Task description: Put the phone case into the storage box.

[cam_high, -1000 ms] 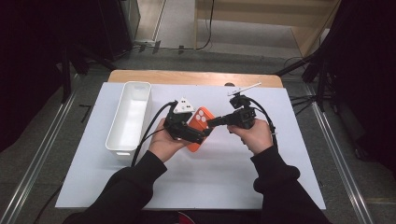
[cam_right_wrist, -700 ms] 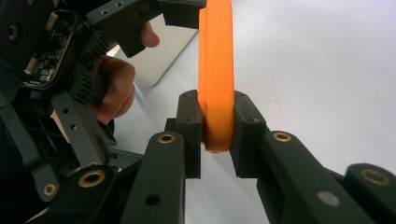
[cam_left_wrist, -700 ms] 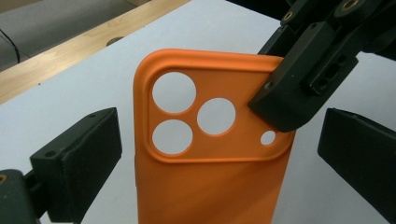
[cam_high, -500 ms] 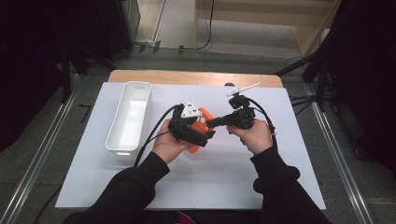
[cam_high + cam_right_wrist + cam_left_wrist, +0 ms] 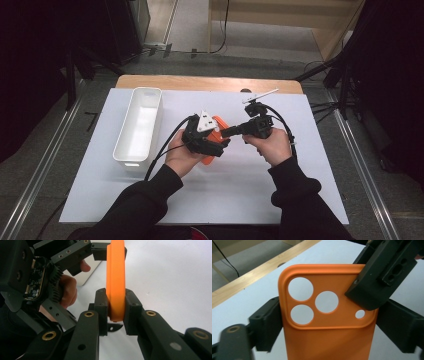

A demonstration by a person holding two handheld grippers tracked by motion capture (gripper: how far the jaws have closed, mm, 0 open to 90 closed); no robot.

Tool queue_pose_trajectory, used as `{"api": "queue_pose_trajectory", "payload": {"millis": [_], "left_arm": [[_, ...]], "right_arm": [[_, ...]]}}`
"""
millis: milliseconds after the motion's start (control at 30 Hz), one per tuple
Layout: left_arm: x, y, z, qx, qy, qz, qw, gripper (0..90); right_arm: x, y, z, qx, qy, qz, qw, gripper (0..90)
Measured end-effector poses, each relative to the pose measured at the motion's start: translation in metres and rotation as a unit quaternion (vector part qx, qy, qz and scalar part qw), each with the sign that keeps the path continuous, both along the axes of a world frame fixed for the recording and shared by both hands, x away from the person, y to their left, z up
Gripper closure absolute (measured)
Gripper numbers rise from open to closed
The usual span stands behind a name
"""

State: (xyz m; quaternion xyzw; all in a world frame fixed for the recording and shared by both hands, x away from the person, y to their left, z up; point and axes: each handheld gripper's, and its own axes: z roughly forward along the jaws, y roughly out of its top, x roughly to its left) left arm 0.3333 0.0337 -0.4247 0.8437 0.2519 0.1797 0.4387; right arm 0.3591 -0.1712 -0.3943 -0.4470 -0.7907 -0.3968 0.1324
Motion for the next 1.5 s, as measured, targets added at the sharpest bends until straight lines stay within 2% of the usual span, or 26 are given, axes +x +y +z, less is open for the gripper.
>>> {"api": "queue_pose_trajectory", "payload": {"millis": [267, 633, 833, 1233, 1333, 1500], "left_arm": [[-0.002, -0.001, 0.0, 0.003, -0.009, 0.007, 0.9999, 15.3], [-0.001, 0.0, 0.002, -0.007, 0.011, 0.002, 0.9999, 15.9], [-0.002, -0.001, 0.004, 0.004, 0.005, 0.006, 1.0, 16.1], [-0.002, -0.001, 0.007, 0.004, 0.011, 0.006, 0.9999, 16.2], [-0.003, 0.0, 0.008, 0.002, 0.01, 0.004, 0.9999, 16.2], [-0.004, -0.002, 0.009, 0.005, 0.01, 0.0, 0.9999, 16.2]], "right_arm": [[0.0, -0.001, 0.0, 0.001, 0.002, -0.007, 1.0, 75.0], [0.0, -0.001, 0.0, 0.007, 0.004, -0.006, 0.9999, 74.8], [-0.001, -0.001, 0.001, 0.008, -0.001, -0.007, 0.9999, 74.7], [-0.002, 0.0, 0.003, 0.009, -0.003, -0.008, 0.9999, 74.1], [-0.003, 0.0, 0.004, 0.012, -0.008, -0.007, 0.9999, 73.1], [-0.004, -0.002, 0.007, 0.019, -0.017, -0.013, 0.9996, 64.5]]}}
